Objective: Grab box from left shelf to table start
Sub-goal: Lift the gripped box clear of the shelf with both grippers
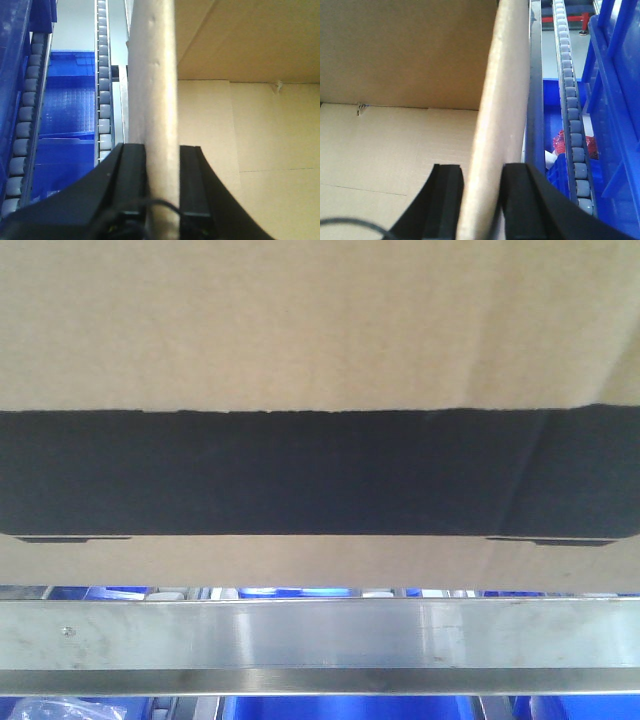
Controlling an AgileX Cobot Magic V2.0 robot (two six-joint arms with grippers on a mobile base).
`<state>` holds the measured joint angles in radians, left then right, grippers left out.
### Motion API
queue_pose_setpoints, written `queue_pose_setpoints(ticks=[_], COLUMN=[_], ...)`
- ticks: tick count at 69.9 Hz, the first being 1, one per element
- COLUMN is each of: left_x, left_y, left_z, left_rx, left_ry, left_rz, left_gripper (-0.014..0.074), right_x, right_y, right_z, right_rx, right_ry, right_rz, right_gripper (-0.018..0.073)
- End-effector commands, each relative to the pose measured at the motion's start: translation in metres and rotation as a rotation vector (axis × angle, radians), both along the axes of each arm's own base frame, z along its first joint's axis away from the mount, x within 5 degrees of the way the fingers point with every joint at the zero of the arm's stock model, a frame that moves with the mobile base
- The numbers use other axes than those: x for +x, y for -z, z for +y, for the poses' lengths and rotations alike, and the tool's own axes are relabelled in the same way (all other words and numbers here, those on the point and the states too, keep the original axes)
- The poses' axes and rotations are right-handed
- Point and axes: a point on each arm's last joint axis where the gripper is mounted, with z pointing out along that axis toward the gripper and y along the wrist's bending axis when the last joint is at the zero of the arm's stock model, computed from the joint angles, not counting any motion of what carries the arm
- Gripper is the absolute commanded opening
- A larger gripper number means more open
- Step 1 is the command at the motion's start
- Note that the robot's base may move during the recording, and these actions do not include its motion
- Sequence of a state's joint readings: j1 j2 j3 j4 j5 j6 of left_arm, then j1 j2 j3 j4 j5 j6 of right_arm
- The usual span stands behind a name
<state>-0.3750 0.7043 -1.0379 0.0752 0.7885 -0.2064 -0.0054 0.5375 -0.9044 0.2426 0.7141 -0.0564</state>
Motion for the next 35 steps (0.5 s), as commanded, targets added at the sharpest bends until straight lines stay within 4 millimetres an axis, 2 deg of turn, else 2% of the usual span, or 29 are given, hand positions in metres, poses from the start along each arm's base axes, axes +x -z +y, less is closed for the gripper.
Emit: queue_pose_setpoints(ticks=[1, 35], left_x=[-0.0070, -0.0070], left_y=[-0.0238, -0.0238], left_z=[-0.0035, -0.0035], left_rx=[-0.129, -0.129], left_ry=[0.044, 0.044], left_rz=[-0.135, -0.135], left_gripper=[-0.0104, -0.0104], right_x=[0.0000, 0.0004], right_y=[-0.0271, -0.0271], right_z=[-0.0054, -0.0054], right_rx=[0.001, 0.001], right_ry=[0.061, 0.061], right_rz=[-0.223, -0.222], right_gripper=[0.0057, 0.0057])
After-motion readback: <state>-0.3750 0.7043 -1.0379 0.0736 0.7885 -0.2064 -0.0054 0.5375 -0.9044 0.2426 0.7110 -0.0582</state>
